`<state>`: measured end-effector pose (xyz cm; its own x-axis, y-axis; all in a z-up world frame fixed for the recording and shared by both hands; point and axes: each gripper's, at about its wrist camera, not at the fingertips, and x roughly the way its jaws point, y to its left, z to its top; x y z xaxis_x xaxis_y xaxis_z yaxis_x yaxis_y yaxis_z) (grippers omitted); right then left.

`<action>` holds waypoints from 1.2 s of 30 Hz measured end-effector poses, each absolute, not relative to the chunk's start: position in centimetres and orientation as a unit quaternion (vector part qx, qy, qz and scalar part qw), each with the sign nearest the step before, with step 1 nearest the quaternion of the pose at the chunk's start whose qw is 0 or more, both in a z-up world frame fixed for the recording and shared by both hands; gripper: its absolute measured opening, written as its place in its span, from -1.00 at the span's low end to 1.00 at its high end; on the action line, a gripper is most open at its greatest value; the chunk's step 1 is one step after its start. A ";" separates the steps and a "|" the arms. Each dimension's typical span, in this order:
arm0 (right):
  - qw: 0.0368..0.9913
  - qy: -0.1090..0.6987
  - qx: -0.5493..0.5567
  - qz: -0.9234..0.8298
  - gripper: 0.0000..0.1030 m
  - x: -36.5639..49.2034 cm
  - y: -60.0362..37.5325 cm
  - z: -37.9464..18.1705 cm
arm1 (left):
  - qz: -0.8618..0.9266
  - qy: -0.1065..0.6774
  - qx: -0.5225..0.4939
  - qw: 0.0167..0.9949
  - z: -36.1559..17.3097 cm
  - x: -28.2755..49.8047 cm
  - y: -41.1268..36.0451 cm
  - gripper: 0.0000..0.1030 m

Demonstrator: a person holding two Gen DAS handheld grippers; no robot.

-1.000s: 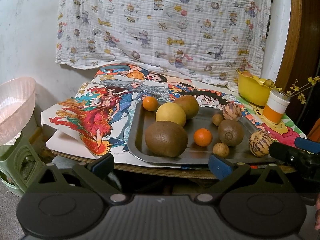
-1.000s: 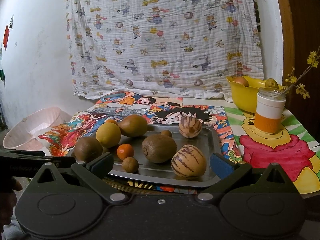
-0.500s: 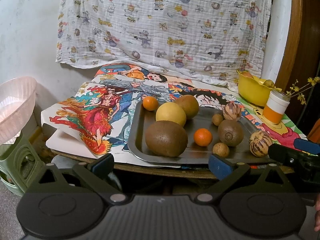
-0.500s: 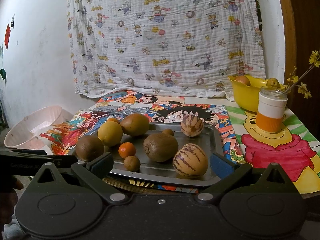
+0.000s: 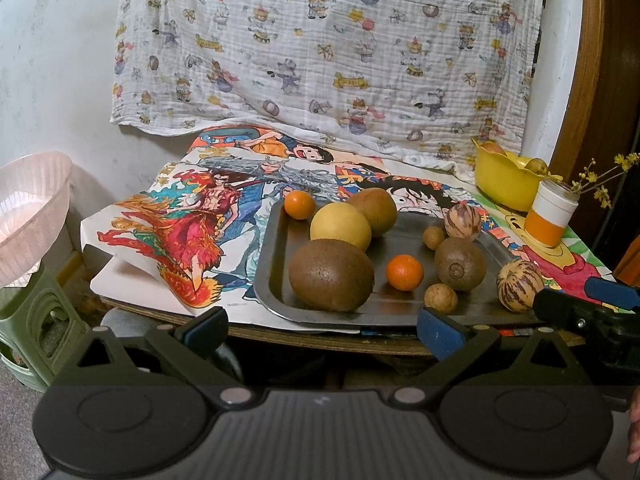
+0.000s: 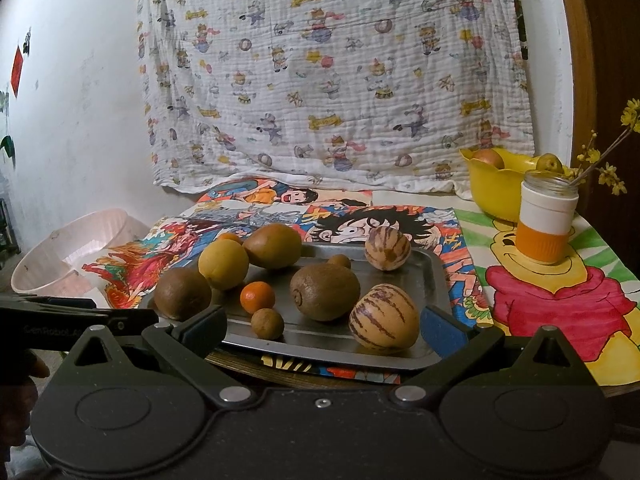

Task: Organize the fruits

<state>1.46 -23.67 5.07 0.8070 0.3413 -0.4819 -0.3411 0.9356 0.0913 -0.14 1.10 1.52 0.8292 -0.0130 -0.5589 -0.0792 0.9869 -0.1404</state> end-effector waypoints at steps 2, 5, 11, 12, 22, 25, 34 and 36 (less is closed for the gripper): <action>0.950 0.254 0.000 0.180 0.99 1.5 -23.7 5.1 | 0.017 0.292 -0.079 0.953 1.5 -0.1 1.1 0.99; 0.950 0.254 0.001 0.179 0.99 1.5 -23.7 5.1 | 0.017 0.292 -0.079 0.953 1.5 -0.2 1.1 0.99; 0.950 0.254 0.000 0.180 0.99 1.5 -23.6 5.1 | 0.017 0.292 -0.080 0.953 1.6 -0.1 1.1 0.99; 0.950 0.255 0.000 0.181 0.99 1.5 -23.7 5.0 | 0.017 0.293 -0.081 0.953 1.4 -0.2 1.0 0.99; 0.950 0.256 0.000 0.181 0.99 1.4 -23.7 4.9 | 0.033 0.303 -0.059 0.951 1.1 -0.1 0.1 0.99; 0.949 0.257 0.000 0.182 0.99 1.4 -23.7 4.8 | 0.025 0.305 -0.058 0.950 1.1 -0.2 -0.1 0.99; 0.949 0.257 0.000 0.181 0.99 1.4 -23.6 4.9 | 0.020 0.308 -0.078 0.948 1.1 -0.3 0.3 0.99; 0.949 0.258 0.000 0.182 0.99 1.3 -23.6 4.7 | 0.020 0.310 -0.083 0.947 1.1 -0.2 0.5 0.99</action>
